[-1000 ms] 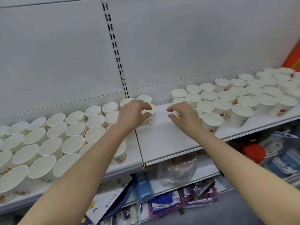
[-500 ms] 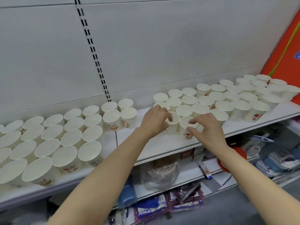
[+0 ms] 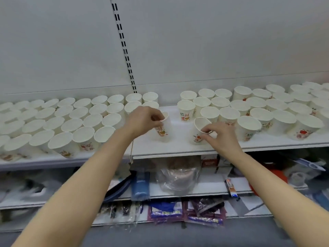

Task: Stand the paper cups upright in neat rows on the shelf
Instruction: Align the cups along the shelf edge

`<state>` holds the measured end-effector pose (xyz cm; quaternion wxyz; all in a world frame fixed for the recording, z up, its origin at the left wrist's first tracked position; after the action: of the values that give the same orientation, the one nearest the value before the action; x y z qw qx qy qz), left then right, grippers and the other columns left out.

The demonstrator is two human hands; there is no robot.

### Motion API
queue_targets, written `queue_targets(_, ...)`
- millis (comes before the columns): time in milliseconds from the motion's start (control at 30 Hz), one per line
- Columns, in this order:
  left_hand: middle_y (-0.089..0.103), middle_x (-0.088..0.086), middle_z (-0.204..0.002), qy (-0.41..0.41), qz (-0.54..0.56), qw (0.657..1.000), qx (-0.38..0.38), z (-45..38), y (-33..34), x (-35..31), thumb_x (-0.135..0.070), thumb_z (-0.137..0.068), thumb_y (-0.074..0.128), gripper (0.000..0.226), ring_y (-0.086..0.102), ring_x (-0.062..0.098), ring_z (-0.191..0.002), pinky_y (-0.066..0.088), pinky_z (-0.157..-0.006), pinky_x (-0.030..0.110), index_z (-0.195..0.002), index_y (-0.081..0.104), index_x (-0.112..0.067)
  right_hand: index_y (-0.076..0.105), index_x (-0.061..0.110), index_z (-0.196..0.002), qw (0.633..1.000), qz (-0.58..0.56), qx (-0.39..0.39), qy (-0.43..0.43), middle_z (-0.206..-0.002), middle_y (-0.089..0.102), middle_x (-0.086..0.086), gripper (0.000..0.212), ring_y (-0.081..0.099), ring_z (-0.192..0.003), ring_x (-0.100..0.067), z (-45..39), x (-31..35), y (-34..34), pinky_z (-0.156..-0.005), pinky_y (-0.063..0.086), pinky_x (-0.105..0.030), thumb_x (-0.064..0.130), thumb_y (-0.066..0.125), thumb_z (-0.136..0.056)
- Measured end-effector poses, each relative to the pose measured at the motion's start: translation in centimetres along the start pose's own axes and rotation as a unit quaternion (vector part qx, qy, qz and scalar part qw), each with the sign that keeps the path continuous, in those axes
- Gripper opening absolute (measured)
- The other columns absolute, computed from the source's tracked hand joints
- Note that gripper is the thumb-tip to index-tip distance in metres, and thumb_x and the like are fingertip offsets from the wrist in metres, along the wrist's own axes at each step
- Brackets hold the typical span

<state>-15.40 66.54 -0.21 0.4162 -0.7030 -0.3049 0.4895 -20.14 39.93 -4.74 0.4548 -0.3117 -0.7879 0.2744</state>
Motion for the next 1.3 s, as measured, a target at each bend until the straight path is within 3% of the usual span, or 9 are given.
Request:
queue_targets(100,0.071,-0.013,-0.083,-0.034,-0.029,0.999,-0.004,1.2,-1.9,2.0,-0.025,-0.078,0.077,0.008,0.063,0.008,-0.079,0.054,-0.074,0.037,-0.085,0.075,-0.029,0.073,0.016,-0.077,0.999,-0.029,0.003,-0.033,-0.077,0.07,0.006,0.004,0.05,-0.076,-0.005,-0.8,2.5,1.2,-0.075,0.037,-0.026,0.017,0.074,-0.08)
queue_targets(233,0.071,-0.011,-0.081,-0.065,-0.103,0.993,0.005,2.1,-3.3,3.9,-0.024,-0.078,0.073,0.007,0.064,0.012,-0.08,0.054,-0.07,0.034,-0.084,0.075,-0.028,0.072,0.018,-0.077,0.997,0.009,0.015,-0.073,-0.077,0.068,0.004,0.007,0.053,-0.082,-0.019,-2.8,5.4,4.4,-0.079,0.042,-0.035,0.024,0.074,-0.08)
queue_targets(367,0.07,-0.007,-0.08,-0.07,-0.182,0.981,0.012,2.5,-3.5,5.5,-0.026,-0.079,0.067,0.009,0.064,0.019,-0.081,0.046,-0.062,0.028,-0.085,0.073,-0.029,0.073,0.015,-0.086,0.997,0.022,0.049,-0.059,-0.085,0.066,0.0,0.009,0.05,-0.092,-0.023,-4.2,7.8,7.9,-0.079,0.043,-0.036,0.024,0.072,-0.082)
queue_targets(533,0.069,-0.005,-0.089,-0.043,-0.231,0.972,0.019,2.6,-2.9,6.3,-0.027,-0.084,0.062,0.013,0.062,0.022,-0.086,0.032,-0.065,0.027,-0.093,0.072,-0.029,0.072,0.016,-0.096,0.995,0.048,0.079,-0.04,-0.094,0.065,0.0,0.013,0.047,-0.102,-0.021,-5.4,9.6,10.9,-0.079,0.045,-0.036,0.022,0.064,-0.087)
queue_targets(633,0.069,-0.004,-0.09,-0.036,-0.221,0.974,0.016,2.5,-2.8,6.9,-0.031,-0.08,0.066,0.016,0.062,0.023,-0.086,0.033,-0.063,0.027,-0.094,0.071,-0.027,0.072,0.016,-0.097,0.995,0.054,0.08,-0.035,-0.095,0.065,0.0,0.013,0.047,-0.102,-0.02,-6.3,10.4,11.8,-0.077,0.046,-0.039,0.019,0.062,-0.088)
queue_targets(767,0.07,-0.007,-0.102,-0.008,-0.213,0.977,-0.006,2.4,-3.5,8.0,-0.032,-0.081,0.068,0.022,0.063,0.019,-0.095,0.038,-0.075,0.03,-0.103,0.071,-0.029,0.071,0.017,-0.095,0.995,0.066,0.069,-0.041,-0.093,0.065,0.002,0.011,0.047,-0.101,-0.02,-7.1,11.0,12.4,-0.076,0.046,-0.037,0.019,0.063,-0.087)
queue_targets(967,0.07,-0.004,-0.086,0.018,-0.226,0.974,-0.007,2.3,-3.4,8.0,-0.027,-0.085,0.062,0.01,0.06,0.019,-0.081,0.03,-0.066,0.028,-0.088,0.071,-0.026,0.071,0.017,-0.094,0.994,0.088,0.055,-0.047,-0.095,0.067,0.002,0.01,0.049,-0.099,-0.021,-7.4,11.5,12.8,-0.075,0.046,-0.037,0.018,0.063,-0.087)
queue_targets(1133,0.07,-0.014,-0.099,0.024,-0.116,0.993,-0.023,1.5,-4.0,7.8,-0.048,-0.08,0.072,0.026,0.064,0.01,-0.094,0.05,-0.077,0.032,-0.099,0.072,-0.03,0.07,0.018,-0.102,0.997,0.068,0.008,-0.047,-0.1,0.068,0.002,0.02,0.051,-0.101,-0.019,-6.5,11.2,11.4,-0.076,0.044,-0.031,0.027,0.069,-0.085)
queue_targets(1300,0.07,-0.013,-0.099,0.056,-0.06,0.996,-0.038,-1.6,-3.8,5.1,-0.035,-0.085,0.069,0.016,0.063,0.009,-0.095,0.05,-0.077,0.031,-0.101,0.072,-0.03,0.071,0.019,-0.099,0.995,0.087,-0.055,0.005,-0.097,0.069,0.005,0.014,0.053,-0.098,-0.018,-6.0,7.5,7.3,-0.072,0.042,-0.027,0.025,0.067,-0.087)
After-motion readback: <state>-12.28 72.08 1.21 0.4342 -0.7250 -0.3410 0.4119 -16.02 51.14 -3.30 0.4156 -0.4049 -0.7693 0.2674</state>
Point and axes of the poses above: each hand's wrist, its own z-axis away from the middle knuckle, its own y-axis out of the palm, x = y × z, the point moved 3 cm from there along -z, towards the middle knuckle
